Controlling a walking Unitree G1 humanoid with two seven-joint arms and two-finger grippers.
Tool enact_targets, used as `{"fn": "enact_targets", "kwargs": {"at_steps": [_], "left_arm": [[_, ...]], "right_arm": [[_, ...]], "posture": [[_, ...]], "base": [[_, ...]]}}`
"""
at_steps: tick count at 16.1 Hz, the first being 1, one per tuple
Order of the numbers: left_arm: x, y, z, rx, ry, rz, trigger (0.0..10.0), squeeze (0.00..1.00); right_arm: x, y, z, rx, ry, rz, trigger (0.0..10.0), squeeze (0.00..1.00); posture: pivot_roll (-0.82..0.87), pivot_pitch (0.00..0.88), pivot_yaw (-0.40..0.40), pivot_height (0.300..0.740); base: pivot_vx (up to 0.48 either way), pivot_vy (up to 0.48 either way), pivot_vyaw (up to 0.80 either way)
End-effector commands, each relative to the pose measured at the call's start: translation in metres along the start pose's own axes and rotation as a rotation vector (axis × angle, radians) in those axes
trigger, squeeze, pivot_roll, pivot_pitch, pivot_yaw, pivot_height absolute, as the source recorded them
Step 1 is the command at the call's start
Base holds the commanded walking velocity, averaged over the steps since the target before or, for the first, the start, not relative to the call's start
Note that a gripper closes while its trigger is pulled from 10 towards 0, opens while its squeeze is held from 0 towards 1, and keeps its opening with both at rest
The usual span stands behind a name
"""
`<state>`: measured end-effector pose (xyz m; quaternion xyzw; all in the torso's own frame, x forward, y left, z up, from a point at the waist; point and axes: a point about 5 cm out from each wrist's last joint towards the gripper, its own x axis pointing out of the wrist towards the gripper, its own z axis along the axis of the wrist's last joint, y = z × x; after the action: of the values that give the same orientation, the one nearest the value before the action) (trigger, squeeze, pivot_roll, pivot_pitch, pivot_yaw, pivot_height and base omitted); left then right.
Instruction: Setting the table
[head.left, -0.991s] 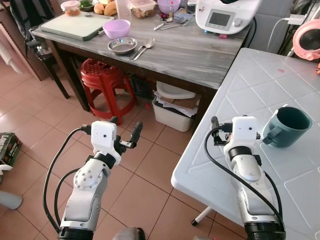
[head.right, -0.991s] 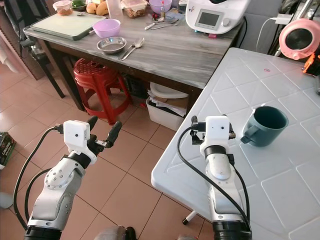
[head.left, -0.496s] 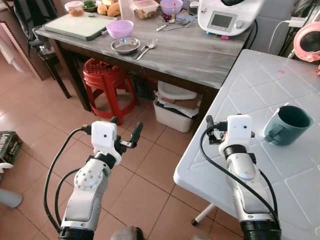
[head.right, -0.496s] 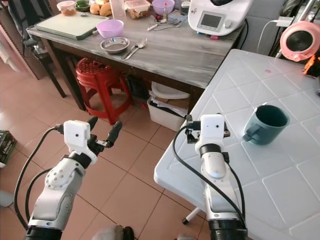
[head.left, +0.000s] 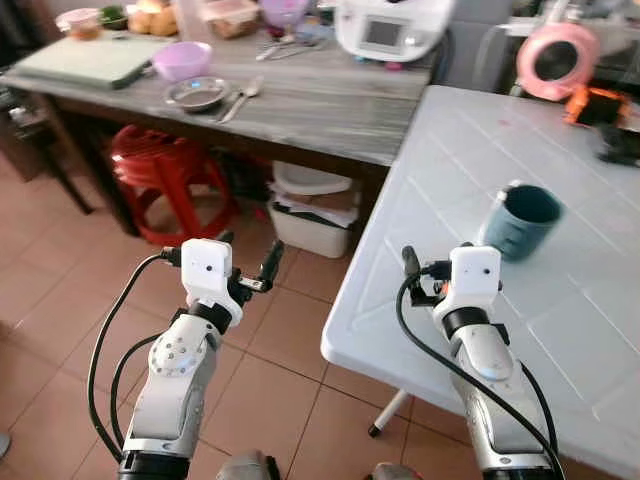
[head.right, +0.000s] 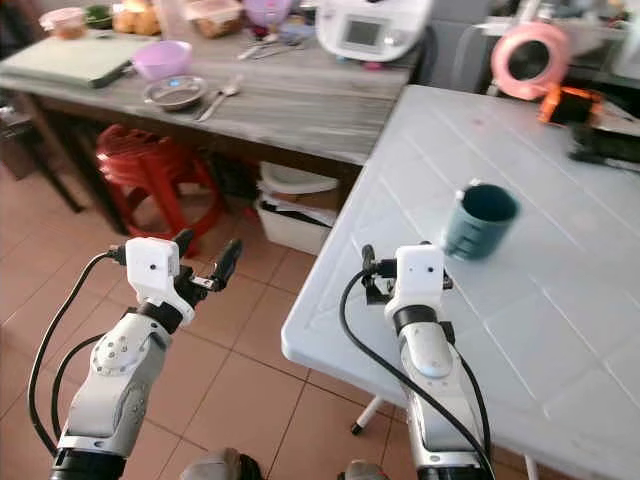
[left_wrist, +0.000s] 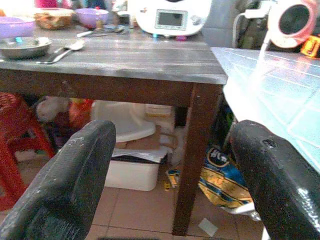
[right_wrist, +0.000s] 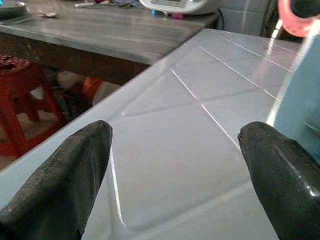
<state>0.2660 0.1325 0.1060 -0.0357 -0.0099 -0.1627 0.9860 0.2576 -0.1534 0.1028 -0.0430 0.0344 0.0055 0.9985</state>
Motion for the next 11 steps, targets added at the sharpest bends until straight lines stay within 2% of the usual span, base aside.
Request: {"fn": "enact_targets", "kwargs": {"at_steps": [1,4,5,8,9,11], "left_arm": [[0.002,0.002,-0.001,-0.001,0.01,0.001,10.0,0.0],[0.001,0.002,0.0,-0.001,0.009,-0.001,10.0,0.0],[0.001,0.002,0.0,0.0,0.009,-0.003,10.0,0.0],[-0.001,0.002,0.002,-0.001,0.009,-0.017,10.0,0.0],[-0.002,0.002,0.002,-0.001,0.012,-0.025,10.0,0.0],[-0.002,0.003,0.003,0.001,0.014,-0.028,10.0,0.0]], "right_arm": [[-0.001,-0.001,0.005,0.001,-0.016,0.001,10.0,0.0],[0.0,-0.008,0.006,-0.007,-0.02,-0.055,10.0,0.0],[0.0,-0.016,0.006,-0.031,-0.018,-0.129,10.0,0.0],[0.003,-0.025,0.004,-0.034,-0.004,-0.219,10.0,0.0],[0.003,-0.027,0.003,-0.018,0.009,-0.251,10.0,0.0],[0.002,-0.025,-0.001,-0.003,0.033,-0.263,10.0,0.0]], "posture": [[-0.02,0.0,0.041,0.74],[-0.02,0.0,0.041,0.74],[-0.01,0.0,0.042,0.74],[-0.01,0.002,0.052,0.74],[0.0,0.007,0.057,0.74],[0.0,0.012,0.062,0.74]], "base": [[0.0,0.0,-0.8],[0.0,0.0,-0.59],[0.0,0.0,0.0],[0.0,0.0,0.0],[0.0,0.0,0.0],[0.0,0.0,-0.58]]}}
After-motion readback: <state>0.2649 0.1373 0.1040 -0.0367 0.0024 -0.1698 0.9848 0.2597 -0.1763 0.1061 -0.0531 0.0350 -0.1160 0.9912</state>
